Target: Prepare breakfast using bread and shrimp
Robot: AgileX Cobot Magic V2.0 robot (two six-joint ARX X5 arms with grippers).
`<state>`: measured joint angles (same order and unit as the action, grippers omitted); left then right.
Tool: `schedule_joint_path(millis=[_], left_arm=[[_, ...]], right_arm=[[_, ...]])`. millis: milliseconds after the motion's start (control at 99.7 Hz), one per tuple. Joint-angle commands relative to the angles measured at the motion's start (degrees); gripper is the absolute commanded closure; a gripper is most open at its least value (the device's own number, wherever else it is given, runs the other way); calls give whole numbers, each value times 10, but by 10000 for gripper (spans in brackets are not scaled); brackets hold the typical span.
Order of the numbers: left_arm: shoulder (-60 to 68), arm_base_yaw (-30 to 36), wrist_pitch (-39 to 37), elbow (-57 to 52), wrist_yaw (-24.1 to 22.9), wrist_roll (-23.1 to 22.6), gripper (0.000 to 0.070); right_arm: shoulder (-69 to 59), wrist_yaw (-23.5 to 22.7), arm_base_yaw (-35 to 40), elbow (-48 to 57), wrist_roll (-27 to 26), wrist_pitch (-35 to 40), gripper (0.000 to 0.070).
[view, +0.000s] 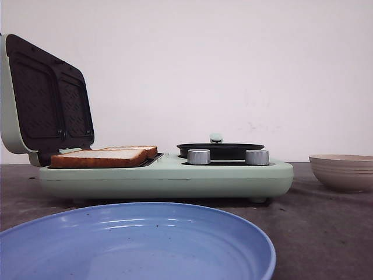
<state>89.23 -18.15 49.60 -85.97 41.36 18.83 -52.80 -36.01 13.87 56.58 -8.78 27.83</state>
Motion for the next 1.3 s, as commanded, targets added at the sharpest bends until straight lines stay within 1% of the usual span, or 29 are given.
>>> schedule_joint_path(millis=[0, 191, 501, 672, 822, 943, 1043, 1294], left_arm=[[14, -1, -14, -15, 7, -2, 377], [27, -1, -53, -15, 7, -2, 378], [57, 0, -64, -15, 6, -4, 377], [67, 5, -93, -15, 6, -3, 378], [75, 9, -88, -15, 7, -1, 378], [79, 16, -59, -15, 7, -1, 378], [79, 22, -49, -15, 7, 1, 382], [82, 34, -55, -15, 7, -2, 396]], right_arm=[[-2, -2, 3, 3, 7, -3, 688], [-2, -3, 3, 3, 6, -3, 688], [-2, -2, 3, 3, 4, -2, 688], [-2, -2, 3, 3, 4, -2, 688], [-2, -2, 3, 3, 4, -4, 688], [-2, -1, 3, 3, 3, -6, 688], [-2, 0, 3, 3, 2, -13, 688], [-2, 0, 3, 3, -3, -21, 688]])
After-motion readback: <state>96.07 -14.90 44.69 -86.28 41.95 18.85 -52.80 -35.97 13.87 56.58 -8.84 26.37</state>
